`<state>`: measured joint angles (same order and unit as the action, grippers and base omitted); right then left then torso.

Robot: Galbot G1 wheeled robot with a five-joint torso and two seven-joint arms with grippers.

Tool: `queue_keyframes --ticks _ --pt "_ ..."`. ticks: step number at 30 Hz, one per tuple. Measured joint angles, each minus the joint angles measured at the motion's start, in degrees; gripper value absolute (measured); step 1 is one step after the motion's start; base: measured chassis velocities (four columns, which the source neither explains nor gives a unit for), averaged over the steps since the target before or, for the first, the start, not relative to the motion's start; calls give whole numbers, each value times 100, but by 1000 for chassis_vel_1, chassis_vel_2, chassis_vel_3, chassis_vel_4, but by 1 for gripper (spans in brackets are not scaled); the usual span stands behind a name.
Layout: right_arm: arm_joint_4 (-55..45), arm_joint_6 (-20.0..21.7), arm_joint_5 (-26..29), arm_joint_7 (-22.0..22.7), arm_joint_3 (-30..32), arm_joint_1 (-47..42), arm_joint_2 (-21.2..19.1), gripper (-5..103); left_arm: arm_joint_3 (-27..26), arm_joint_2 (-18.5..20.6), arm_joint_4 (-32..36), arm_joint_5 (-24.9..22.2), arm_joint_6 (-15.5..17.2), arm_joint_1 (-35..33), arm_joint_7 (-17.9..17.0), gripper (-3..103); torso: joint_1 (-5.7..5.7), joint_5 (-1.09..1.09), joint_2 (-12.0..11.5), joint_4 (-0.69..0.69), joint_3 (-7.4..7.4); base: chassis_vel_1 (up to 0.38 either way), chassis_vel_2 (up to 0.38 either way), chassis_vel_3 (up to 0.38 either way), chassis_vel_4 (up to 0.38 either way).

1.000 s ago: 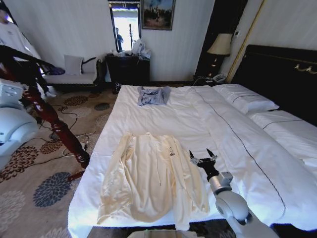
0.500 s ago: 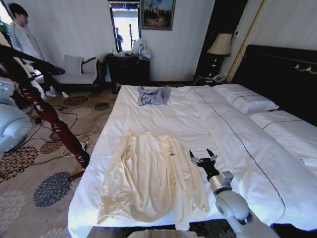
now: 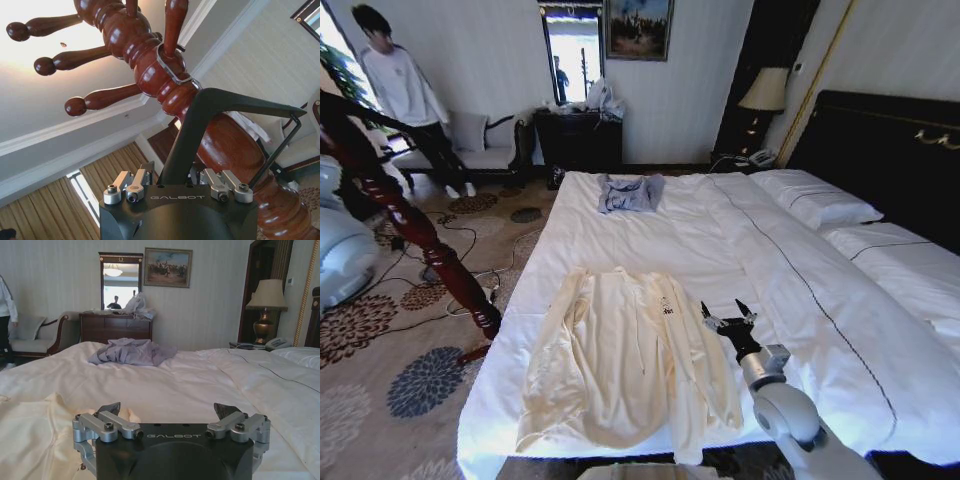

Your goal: Pick up the clothes from the bed and hang them on the clothes hanger.

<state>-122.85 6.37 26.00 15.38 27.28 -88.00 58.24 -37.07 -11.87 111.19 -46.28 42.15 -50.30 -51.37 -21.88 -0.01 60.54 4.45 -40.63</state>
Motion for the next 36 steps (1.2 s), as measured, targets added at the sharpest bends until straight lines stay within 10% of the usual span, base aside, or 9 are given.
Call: queue_keyframes --ticks 36 --pt "153 14 -47 15 -87 94 125 100 -357 436 1044 -367 -1 114 704 20 0 1 0 1 0 0 0 0 0"
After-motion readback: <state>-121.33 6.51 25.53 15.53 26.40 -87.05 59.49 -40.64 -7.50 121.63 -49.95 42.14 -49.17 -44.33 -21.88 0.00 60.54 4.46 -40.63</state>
